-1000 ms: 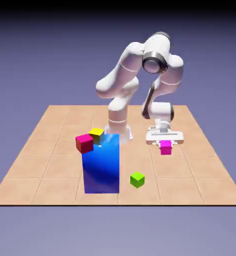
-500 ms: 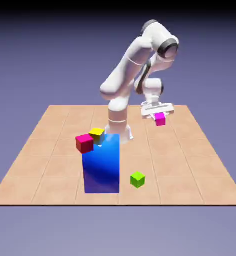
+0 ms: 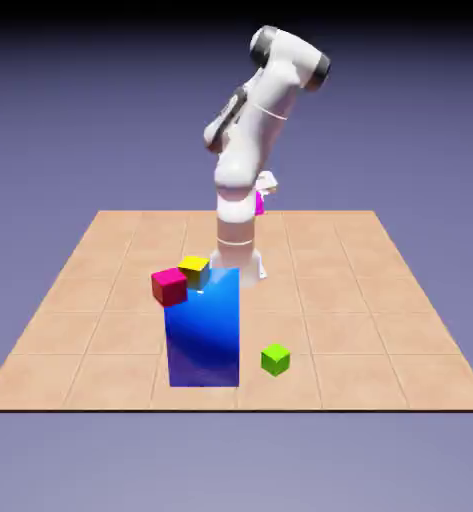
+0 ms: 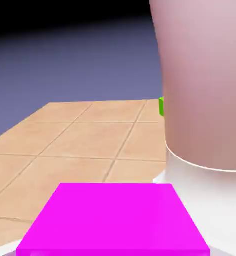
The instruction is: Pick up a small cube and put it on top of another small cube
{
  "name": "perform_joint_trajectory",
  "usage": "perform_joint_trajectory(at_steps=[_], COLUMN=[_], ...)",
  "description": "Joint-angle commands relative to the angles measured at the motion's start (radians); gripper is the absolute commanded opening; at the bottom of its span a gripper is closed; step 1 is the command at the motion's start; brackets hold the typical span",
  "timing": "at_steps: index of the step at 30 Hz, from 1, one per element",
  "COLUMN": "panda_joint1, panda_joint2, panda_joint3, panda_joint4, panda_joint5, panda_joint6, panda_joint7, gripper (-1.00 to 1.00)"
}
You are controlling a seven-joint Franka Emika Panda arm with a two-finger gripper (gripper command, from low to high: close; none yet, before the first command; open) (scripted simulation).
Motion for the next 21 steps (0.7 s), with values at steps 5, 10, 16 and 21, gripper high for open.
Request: perform_joint_trajectory(at_steps=[5,10,16,21], panda_joint1=[0.157,0.315,0.503,0.66], panda_joint2=[0.034,0.067,0.108,0.141], panda_joint3=[0.133,0.267,0.427,0.561], panda_joint4=[0.014,0.027,0.043,0.057], panda_joint5=[0.219,0.437,0.698,0.915], panda_joint6=[0.021,0.041,0.065,0.085], panda_joint7=[0.046,0.092,0.147,0.192], gripper=[-1.0,-1.0,-1.0,-1.0])
